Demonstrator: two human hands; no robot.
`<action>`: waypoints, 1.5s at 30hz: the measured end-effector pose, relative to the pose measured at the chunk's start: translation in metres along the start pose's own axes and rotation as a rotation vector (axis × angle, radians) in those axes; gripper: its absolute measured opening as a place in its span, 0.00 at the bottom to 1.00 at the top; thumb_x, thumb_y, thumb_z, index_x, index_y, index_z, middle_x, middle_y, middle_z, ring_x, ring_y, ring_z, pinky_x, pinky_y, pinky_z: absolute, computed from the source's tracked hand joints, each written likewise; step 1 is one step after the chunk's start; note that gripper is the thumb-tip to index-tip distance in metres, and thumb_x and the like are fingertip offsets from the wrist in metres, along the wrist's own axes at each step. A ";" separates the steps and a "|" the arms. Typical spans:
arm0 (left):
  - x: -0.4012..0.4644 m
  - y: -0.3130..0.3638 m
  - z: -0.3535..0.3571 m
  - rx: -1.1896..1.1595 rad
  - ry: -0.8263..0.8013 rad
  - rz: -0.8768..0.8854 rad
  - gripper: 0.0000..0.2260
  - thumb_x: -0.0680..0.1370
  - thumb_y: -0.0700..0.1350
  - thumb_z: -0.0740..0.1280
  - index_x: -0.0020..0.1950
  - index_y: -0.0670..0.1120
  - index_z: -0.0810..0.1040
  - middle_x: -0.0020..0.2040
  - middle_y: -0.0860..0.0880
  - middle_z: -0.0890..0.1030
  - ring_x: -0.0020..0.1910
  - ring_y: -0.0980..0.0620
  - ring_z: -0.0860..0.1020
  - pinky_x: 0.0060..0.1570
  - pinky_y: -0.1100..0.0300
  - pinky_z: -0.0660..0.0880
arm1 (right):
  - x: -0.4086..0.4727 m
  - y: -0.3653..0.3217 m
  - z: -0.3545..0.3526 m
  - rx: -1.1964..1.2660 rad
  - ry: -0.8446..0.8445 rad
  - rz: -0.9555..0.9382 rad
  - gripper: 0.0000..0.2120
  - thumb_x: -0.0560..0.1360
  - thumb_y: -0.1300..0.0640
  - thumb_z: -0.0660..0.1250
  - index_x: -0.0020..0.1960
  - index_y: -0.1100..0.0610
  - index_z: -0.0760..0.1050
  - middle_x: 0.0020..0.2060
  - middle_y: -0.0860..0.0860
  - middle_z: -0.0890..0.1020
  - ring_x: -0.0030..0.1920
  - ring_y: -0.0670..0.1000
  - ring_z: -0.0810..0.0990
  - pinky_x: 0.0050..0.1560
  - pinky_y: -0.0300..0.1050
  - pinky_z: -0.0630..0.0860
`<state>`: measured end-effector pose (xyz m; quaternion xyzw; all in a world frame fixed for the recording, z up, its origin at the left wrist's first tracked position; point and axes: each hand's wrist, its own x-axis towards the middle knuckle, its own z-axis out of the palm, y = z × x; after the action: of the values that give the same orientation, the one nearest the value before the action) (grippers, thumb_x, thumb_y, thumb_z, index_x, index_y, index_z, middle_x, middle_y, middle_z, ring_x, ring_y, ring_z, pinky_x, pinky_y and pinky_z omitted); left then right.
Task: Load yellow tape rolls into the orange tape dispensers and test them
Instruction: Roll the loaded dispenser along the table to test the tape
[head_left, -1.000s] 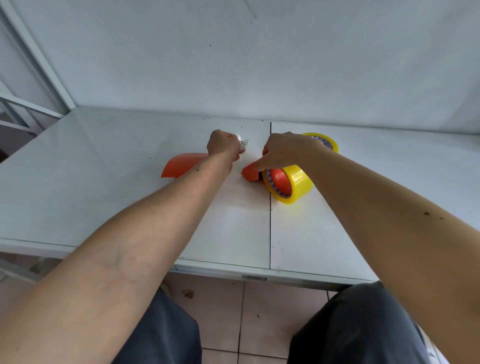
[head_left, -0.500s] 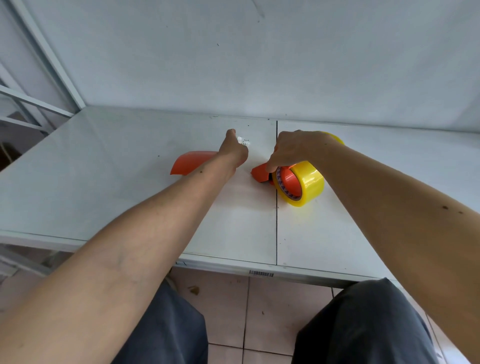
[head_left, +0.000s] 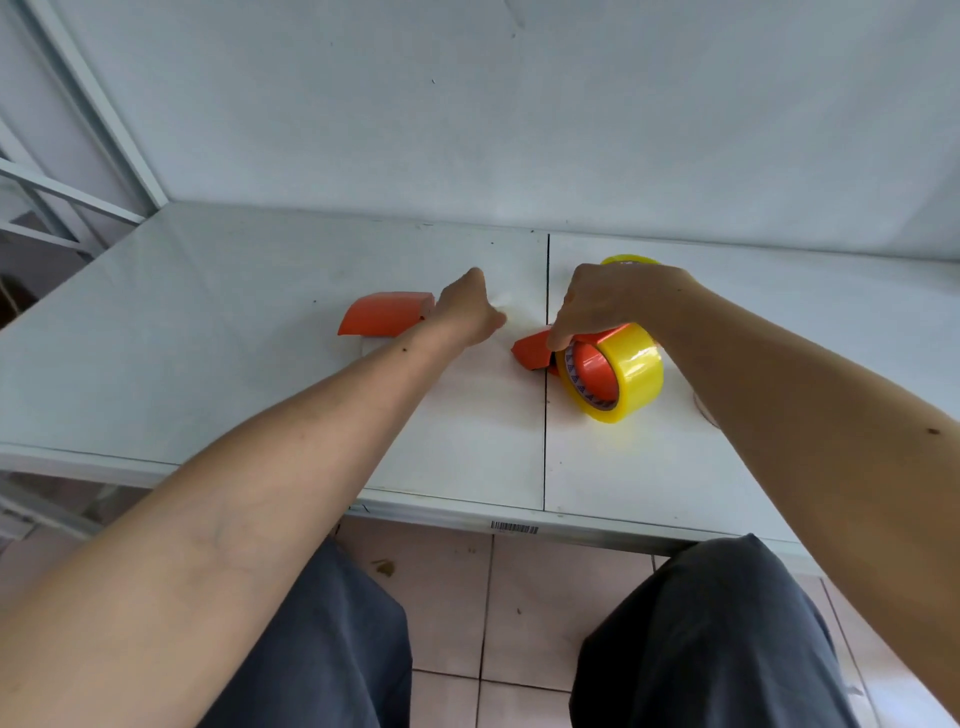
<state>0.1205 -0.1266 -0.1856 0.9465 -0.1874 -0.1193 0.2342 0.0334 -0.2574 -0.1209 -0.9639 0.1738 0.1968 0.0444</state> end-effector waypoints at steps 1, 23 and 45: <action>-0.004 0.003 0.003 0.061 -0.048 0.014 0.25 0.76 0.46 0.69 0.70 0.39 0.66 0.67 0.41 0.74 0.64 0.43 0.75 0.55 0.55 0.71 | -0.001 0.001 0.002 -0.001 0.007 0.008 0.28 0.61 0.38 0.73 0.54 0.54 0.73 0.49 0.53 0.77 0.48 0.58 0.77 0.49 0.49 0.76; -0.044 0.001 0.027 0.408 -0.412 0.173 0.52 0.68 0.60 0.76 0.79 0.38 0.50 0.81 0.41 0.47 0.79 0.44 0.51 0.76 0.54 0.58 | -0.024 0.009 0.000 -0.025 0.006 0.029 0.29 0.66 0.40 0.72 0.61 0.53 0.70 0.52 0.54 0.74 0.50 0.58 0.75 0.49 0.49 0.75; -0.051 -0.005 0.031 0.380 -0.370 0.187 0.51 0.68 0.60 0.76 0.77 0.35 0.53 0.79 0.39 0.52 0.78 0.43 0.54 0.73 0.56 0.60 | -0.048 0.032 0.019 -0.059 -0.045 0.057 0.26 0.63 0.39 0.73 0.54 0.51 0.70 0.53 0.52 0.76 0.52 0.58 0.77 0.51 0.53 0.77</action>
<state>0.0662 -0.1144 -0.2080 0.9143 -0.3322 -0.2305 0.0243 -0.0257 -0.2691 -0.1200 -0.9548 0.1944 0.2245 0.0140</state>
